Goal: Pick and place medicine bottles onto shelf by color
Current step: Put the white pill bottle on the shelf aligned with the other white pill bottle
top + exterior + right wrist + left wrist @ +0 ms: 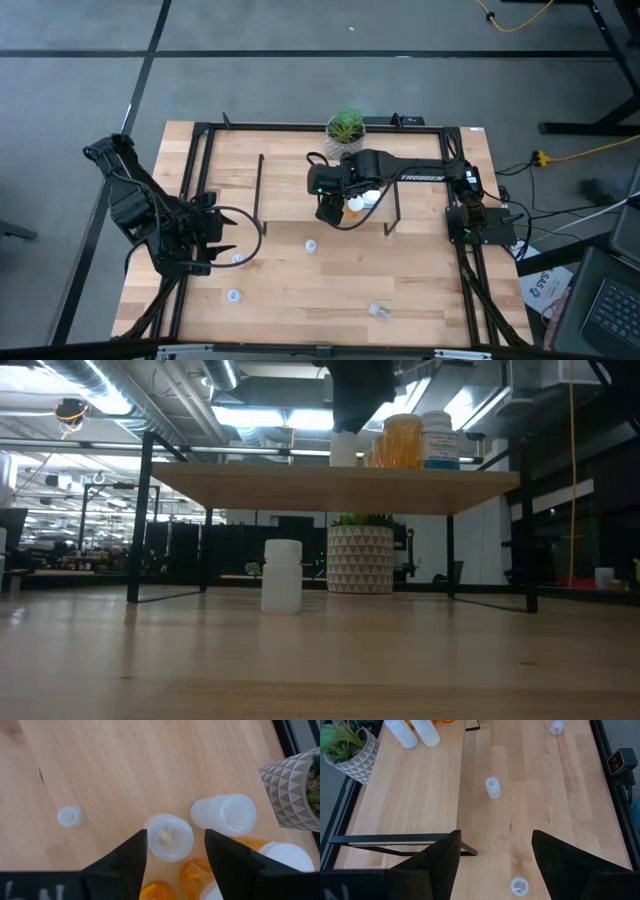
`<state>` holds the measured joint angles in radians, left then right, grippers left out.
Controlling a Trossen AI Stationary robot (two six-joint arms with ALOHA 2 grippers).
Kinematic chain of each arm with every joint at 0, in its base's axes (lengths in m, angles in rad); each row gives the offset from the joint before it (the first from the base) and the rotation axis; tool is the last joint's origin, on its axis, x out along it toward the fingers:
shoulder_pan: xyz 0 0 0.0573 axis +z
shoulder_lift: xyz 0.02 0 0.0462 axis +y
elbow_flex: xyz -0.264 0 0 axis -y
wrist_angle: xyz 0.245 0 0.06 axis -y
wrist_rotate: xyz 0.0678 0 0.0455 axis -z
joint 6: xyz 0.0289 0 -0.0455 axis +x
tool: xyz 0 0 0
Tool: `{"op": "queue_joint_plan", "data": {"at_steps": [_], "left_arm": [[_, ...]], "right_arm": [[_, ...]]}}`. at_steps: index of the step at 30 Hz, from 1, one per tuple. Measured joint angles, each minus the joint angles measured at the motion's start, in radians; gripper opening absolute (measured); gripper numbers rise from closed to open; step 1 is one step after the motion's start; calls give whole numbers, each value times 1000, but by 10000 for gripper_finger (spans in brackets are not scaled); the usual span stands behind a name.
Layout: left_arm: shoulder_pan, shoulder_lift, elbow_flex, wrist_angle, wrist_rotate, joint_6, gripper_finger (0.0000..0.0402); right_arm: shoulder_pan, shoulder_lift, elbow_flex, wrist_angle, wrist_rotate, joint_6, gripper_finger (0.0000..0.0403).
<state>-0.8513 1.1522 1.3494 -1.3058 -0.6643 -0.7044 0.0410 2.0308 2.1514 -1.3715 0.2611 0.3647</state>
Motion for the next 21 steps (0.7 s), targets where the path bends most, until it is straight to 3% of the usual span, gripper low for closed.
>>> {"op": "queue_joint_plan", "data": {"at_steps": [7,15,17,21], "left_arm": [[0,0,0,19,0,0,238],[0,0,0,21,0,0,238],[0,0,0,21,0,0,238],[0,0,0,21,0,0,238]], "right_arm": [[0,0,22,-6,25,1,212],[36,-3,119,-128,66,33,193],[60,-3,140,-123,34,49,187],[141,-3,159,-7,-129,46,181]]}}
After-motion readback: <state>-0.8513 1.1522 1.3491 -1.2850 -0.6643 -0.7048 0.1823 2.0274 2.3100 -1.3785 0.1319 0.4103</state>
